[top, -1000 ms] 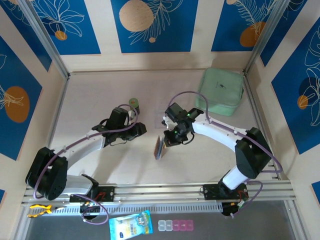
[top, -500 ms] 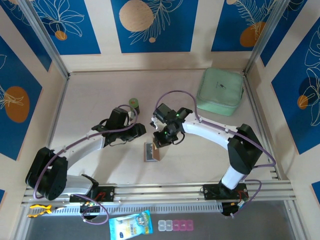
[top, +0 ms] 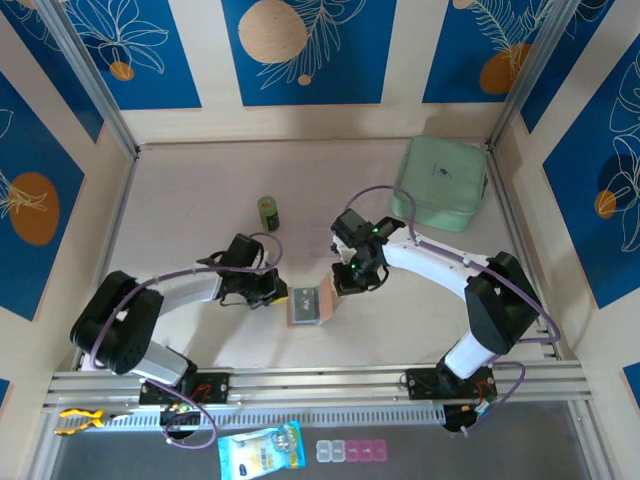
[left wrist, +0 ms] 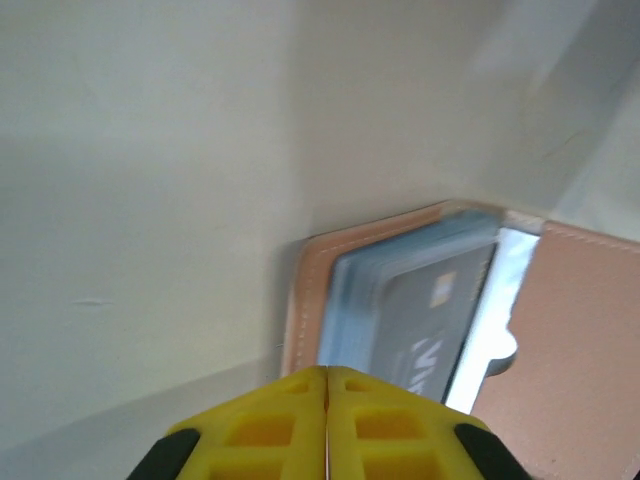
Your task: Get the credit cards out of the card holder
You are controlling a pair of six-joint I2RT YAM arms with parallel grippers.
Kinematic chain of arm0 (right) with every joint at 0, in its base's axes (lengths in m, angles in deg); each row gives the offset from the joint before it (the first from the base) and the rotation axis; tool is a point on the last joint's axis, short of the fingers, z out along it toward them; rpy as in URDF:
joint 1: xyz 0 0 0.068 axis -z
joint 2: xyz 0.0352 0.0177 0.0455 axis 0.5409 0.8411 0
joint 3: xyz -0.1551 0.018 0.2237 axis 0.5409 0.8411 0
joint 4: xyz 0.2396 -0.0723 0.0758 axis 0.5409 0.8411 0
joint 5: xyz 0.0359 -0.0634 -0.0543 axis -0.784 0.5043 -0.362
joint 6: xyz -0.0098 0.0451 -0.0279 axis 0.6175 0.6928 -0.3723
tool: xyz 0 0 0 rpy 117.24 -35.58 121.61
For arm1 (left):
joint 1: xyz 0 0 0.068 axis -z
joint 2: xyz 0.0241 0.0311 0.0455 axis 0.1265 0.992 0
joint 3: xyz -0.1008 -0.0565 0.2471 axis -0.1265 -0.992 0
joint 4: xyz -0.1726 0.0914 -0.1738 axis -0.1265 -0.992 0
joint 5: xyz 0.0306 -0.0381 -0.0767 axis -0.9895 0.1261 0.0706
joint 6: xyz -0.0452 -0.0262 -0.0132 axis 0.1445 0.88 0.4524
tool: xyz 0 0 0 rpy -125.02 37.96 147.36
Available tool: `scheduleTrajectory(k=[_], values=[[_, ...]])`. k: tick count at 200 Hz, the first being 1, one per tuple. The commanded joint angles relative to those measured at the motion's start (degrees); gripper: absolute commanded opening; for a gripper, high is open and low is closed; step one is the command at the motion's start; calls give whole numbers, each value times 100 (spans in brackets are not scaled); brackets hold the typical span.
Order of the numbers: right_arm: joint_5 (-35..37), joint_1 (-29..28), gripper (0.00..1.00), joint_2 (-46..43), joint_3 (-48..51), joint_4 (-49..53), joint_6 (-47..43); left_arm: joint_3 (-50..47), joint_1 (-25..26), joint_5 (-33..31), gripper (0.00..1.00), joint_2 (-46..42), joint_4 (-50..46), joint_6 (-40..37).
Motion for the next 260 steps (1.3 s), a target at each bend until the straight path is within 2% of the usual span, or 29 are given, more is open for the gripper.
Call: scheduleTrajectory(k=[1, 64, 95, 151, 206, 260], values=[[178, 81, 7, -118, 207, 203, 195, 25, 26, 395, 7, 185, 144, -62], [355, 309, 8, 30, 727, -261, 464, 70, 55, 278, 6, 368, -35, -125], [85, 329, 9, 164, 914, -713, 515, 105, 45, 240, 7, 303, -159, -203], [-266, 229, 9, 447, 943, -1179, 685, 164, 26, -232, 7, -264, -587, -269], [-40, 6, 9, 672, 906, -1145, 816, 486, -9, -525, 8, -728, -1269, -504], [121, -45, 9, 534, 859, -1048, 816, 842, -10, -779, 10, -863, -1886, -782]])
